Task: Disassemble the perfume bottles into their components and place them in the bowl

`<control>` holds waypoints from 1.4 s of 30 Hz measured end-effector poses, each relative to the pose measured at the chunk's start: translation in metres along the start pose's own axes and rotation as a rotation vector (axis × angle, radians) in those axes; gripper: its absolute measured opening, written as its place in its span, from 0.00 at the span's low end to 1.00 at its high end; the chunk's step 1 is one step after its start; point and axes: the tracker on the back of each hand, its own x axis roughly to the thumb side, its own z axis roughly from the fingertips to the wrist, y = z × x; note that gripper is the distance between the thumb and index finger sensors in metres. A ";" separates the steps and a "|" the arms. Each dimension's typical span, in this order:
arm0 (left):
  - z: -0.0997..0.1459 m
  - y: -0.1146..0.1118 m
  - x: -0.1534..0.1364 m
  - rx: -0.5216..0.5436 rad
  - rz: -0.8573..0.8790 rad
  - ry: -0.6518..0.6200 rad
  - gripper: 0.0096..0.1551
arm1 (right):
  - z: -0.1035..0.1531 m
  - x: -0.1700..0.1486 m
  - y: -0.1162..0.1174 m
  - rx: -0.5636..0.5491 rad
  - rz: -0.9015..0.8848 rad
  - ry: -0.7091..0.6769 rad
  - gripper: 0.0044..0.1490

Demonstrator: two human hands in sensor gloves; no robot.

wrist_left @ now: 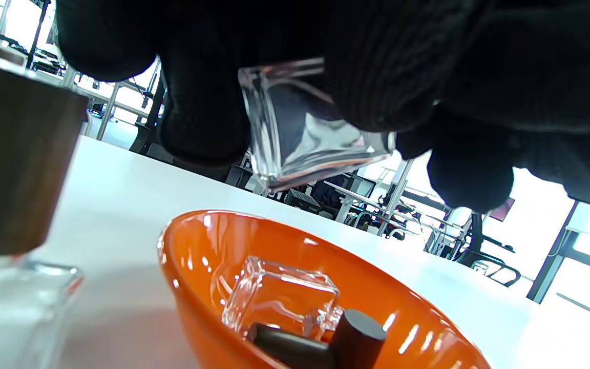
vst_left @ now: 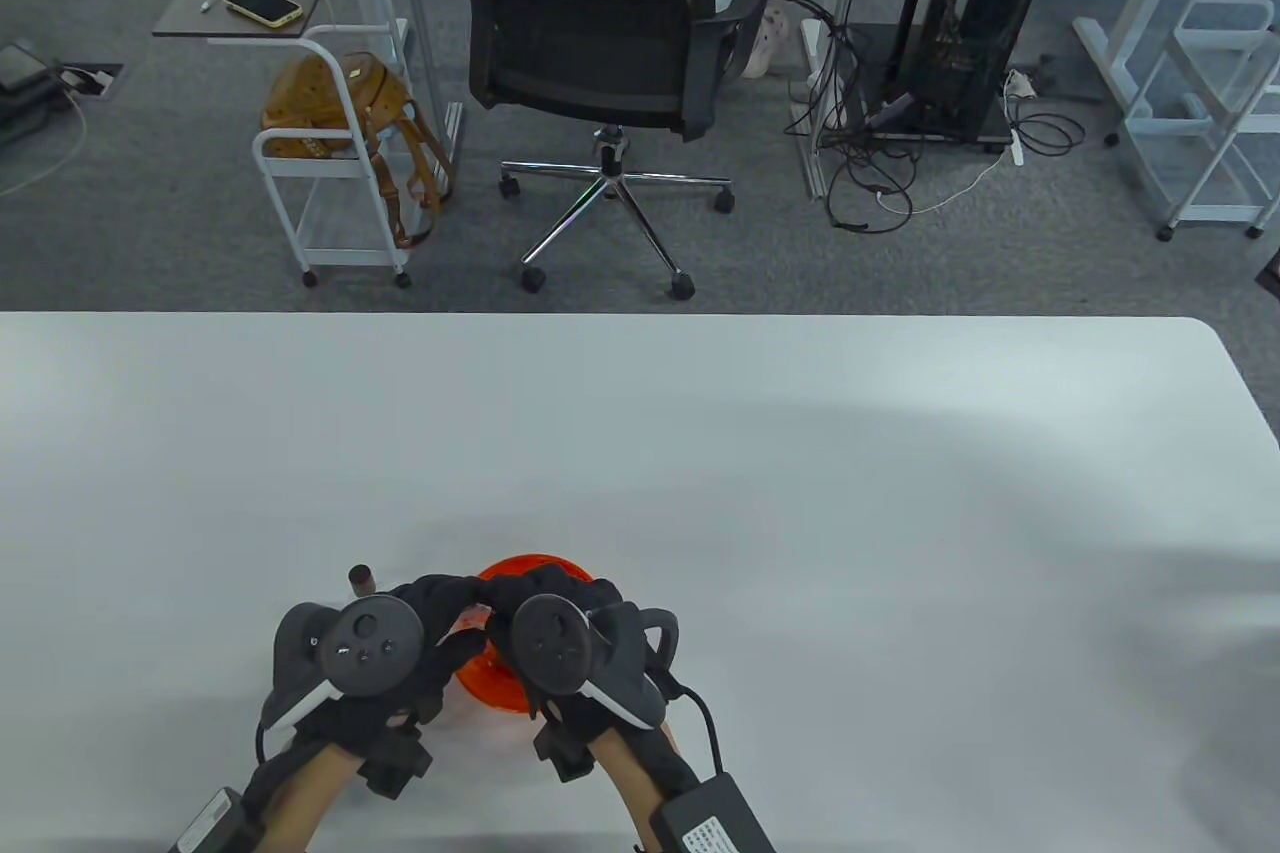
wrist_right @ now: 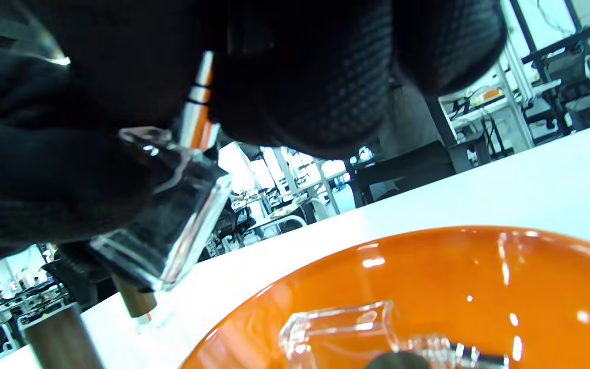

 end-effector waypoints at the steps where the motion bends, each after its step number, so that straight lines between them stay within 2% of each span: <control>1: 0.001 -0.001 0.001 -0.014 -0.011 -0.001 0.30 | -0.001 0.000 -0.001 0.005 -0.018 0.010 0.26; 2: 0.001 -0.001 0.001 -0.005 -0.015 -0.006 0.30 | 0.000 0.000 0.000 0.012 -0.019 0.009 0.25; 5: -0.001 0.000 0.003 0.020 -0.036 0.008 0.30 | 0.002 0.001 0.000 0.015 0.019 -0.009 0.30; 10: 0.001 -0.002 0.003 -0.009 -0.030 -0.010 0.31 | 0.002 0.003 0.001 -0.019 0.046 -0.014 0.25; 14: 0.001 0.000 0.003 0.024 -0.046 -0.003 0.31 | 0.005 0.003 0.003 0.023 0.038 -0.034 0.31; 19: 0.003 -0.003 0.004 -0.002 -0.054 -0.016 0.31 | 0.005 0.004 0.002 -0.020 0.059 -0.038 0.26; 23: 0.003 0.001 0.005 0.027 -0.048 -0.012 0.30 | 0.007 0.002 0.001 0.010 0.032 -0.030 0.32; 26: 0.003 0.001 0.006 0.023 -0.043 -0.024 0.31 | 0.007 0.003 -0.003 -0.046 0.012 -0.026 0.27; 28: 0.004 0.000 0.008 0.013 -0.038 -0.032 0.30 | 0.008 0.002 -0.005 -0.041 0.010 -0.025 0.25; 32: 0.003 0.002 0.008 0.040 -0.047 -0.028 0.31 | 0.009 0.001 -0.005 -0.017 0.011 -0.032 0.32; 36: 0.003 0.002 0.006 0.015 -0.030 -0.027 0.30 | 0.008 0.003 -0.005 -0.047 0.032 -0.035 0.26; 40: 0.003 0.001 0.008 0.028 -0.043 -0.025 0.30 | 0.009 0.002 -0.004 0.004 0.030 -0.046 0.30; 42: 0.003 0.001 0.007 0.028 -0.033 -0.027 0.30 | 0.009 0.002 -0.004 -0.011 0.030 -0.045 0.29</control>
